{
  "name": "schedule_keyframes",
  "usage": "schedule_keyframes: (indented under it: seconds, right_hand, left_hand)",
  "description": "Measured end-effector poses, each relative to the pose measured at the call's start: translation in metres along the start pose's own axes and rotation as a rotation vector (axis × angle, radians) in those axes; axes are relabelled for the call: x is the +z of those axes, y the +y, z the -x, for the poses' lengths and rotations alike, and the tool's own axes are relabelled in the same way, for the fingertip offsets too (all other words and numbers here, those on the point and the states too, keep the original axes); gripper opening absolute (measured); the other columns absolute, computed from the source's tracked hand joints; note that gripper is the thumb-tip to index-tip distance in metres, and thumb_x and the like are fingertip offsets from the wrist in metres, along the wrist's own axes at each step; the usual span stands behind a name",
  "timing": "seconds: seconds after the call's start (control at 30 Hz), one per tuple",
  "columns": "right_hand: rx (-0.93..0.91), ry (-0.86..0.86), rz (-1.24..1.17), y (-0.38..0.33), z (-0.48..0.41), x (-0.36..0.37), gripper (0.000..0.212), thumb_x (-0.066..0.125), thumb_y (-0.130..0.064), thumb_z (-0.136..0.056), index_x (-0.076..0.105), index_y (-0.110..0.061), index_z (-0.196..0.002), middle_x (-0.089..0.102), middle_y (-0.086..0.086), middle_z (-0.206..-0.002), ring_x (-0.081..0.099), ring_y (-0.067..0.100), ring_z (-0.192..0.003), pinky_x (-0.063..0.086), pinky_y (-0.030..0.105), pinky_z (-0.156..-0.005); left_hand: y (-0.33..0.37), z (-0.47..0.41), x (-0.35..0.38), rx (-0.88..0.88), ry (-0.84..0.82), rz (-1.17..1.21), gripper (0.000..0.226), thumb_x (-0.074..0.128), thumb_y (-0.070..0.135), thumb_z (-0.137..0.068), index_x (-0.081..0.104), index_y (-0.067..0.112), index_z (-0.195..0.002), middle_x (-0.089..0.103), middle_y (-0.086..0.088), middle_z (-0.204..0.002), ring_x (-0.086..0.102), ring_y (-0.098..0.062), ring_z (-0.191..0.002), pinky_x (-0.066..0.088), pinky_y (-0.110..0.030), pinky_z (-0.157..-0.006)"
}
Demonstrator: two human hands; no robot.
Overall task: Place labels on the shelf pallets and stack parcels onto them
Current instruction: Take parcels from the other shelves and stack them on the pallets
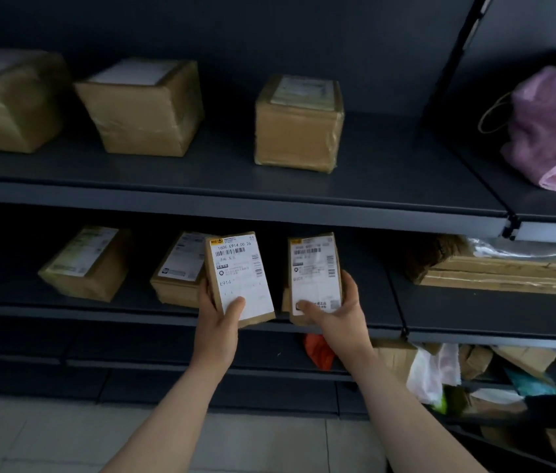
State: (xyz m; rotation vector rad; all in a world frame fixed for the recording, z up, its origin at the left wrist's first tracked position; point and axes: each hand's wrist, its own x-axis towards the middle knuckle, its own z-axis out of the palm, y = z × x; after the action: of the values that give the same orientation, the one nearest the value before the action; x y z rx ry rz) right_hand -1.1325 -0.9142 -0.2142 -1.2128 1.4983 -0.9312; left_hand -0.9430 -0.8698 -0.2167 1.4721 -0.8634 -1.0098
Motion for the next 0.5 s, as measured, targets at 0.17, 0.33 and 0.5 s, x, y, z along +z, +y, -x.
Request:
schedule_keyframes:
  seconds: [0.17,0.33,0.5]
  right_hand:
    - [-0.003,-0.173,-0.009,-0.03,0.021,0.075,0.094,0.081,-0.02,-0.074,0.022,-0.033,-0.146,0.063,-0.007,-0.122,0.061,0.014,-0.11,0.054,0.038,-0.092]
    - [-0.018,-0.333,0.012,-0.065,0.059,0.171,0.088,0.074,-0.023,-0.076,0.024,-0.037,-0.147,0.065,-0.015,-0.113,0.064,0.011,-0.104,0.052,0.04,-0.096]
    - [-0.106,-0.477,0.029,-0.102,0.117,0.276,0.076,0.061,-0.018,-0.083,0.024,-0.032,-0.147,0.061,-0.008,-0.118,0.063,0.013,-0.102,0.054,0.036,-0.09]
  left_hand:
    - [0.013,0.012,-0.081,-0.033,0.141,-0.009,0.066,0.057,0.017,-0.092,0.024,0.029,-0.148,0.056,0.009,-0.125,0.055,-0.015,-0.115,0.045,-0.033,-0.096]
    - [0.028,0.036,-0.185,-0.051,0.314,-0.026,0.071,0.051,0.031,-0.082,0.024,0.026,-0.148,0.055,0.007,-0.126,0.054,-0.016,-0.111,0.044,-0.032,-0.091]
    - [0.04,0.072,-0.302,-0.073,0.477,-0.011,0.071,0.043,0.032,-0.079,0.022,0.034,-0.146,0.053,0.008,-0.131,0.053,-0.016,-0.114,0.046,-0.045,-0.099]
